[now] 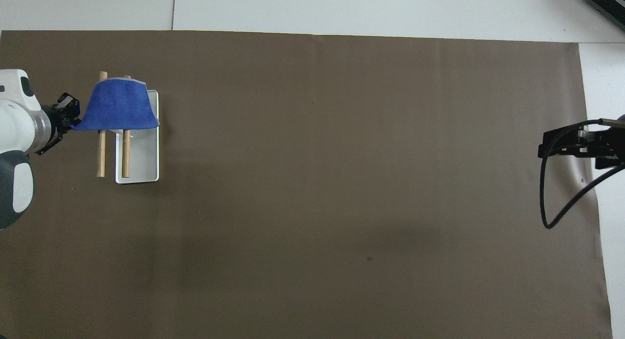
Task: Right arm passes towel to left arm to hang
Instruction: 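Open the left gripper to release the towel on the crossbar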
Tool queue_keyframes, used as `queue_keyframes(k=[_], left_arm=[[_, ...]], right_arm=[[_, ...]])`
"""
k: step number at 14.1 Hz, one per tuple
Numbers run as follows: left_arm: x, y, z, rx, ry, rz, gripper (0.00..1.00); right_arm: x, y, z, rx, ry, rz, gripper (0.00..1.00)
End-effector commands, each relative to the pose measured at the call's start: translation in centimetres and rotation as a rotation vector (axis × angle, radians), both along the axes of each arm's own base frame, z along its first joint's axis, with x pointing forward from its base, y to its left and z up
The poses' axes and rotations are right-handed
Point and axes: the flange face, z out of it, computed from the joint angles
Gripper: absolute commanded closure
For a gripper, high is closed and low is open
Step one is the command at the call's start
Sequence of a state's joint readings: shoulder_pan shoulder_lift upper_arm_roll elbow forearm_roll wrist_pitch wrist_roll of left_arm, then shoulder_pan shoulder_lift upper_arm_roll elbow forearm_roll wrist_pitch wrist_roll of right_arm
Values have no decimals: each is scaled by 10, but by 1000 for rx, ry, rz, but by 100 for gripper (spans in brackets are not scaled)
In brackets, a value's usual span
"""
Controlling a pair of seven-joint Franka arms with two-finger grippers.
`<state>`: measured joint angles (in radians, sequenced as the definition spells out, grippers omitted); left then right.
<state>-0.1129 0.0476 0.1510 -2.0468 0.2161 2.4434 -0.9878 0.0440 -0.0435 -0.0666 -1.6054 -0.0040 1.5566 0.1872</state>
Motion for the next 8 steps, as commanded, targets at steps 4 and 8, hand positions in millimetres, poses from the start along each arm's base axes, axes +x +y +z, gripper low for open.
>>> queue_keyframes(k=[4, 8], left_arm=[[19, 13, 32, 69, -44, -87, 21], [33, 13, 48, 97, 15, -108, 23]], right_arm=[[-7, -4, -1, 5, 5, 0, 0], [-7, -1, -1, 28, 5, -9, 0]])
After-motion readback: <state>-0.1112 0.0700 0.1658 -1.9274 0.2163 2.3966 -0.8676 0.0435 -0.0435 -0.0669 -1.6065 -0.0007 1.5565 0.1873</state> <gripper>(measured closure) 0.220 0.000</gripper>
